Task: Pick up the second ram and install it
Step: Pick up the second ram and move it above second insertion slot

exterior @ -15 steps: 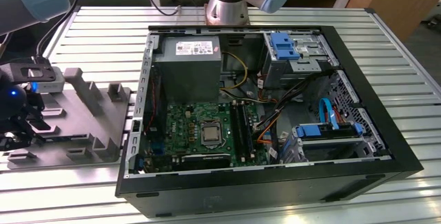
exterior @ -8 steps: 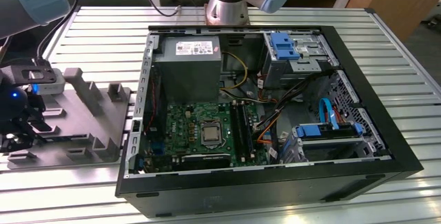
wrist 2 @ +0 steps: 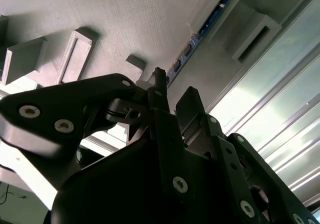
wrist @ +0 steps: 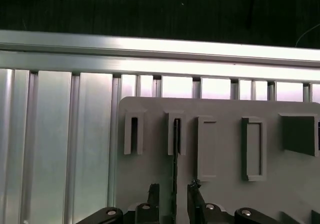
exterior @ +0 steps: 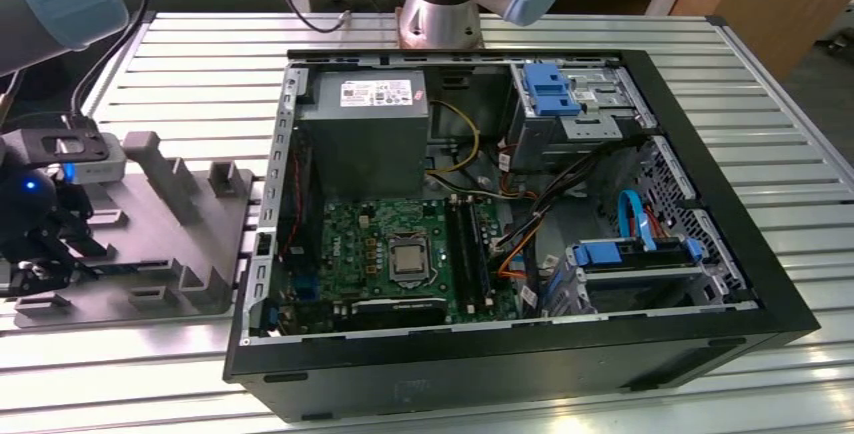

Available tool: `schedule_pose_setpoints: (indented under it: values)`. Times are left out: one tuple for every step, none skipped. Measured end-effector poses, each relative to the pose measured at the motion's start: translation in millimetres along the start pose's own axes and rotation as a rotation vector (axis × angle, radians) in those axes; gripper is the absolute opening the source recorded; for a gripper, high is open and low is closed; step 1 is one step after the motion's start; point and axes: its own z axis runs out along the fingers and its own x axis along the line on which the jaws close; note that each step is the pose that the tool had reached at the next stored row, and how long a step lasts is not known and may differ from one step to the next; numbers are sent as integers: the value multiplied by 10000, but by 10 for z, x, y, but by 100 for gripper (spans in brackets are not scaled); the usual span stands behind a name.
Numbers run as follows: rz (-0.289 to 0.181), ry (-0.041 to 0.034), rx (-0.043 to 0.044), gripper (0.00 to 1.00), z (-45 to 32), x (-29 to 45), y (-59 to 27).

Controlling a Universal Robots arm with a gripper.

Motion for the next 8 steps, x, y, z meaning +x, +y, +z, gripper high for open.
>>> schedule_pose_setpoints:
  values:
    - [-3,1,21,36,6,-5,10]
    - [-3,1,35,36,13,-14,21]
    - [-3,0,45,36,19,-25,29]
    - [-4,1,48,36,25,-33,33]
    - [-4,1,51,36,33,-44,37]
    - [-4,1,54,36,44,-55,40]
    - [-5,2,55,36,53,-61,45]
    - [-5,12,56,36,60,-60,45]
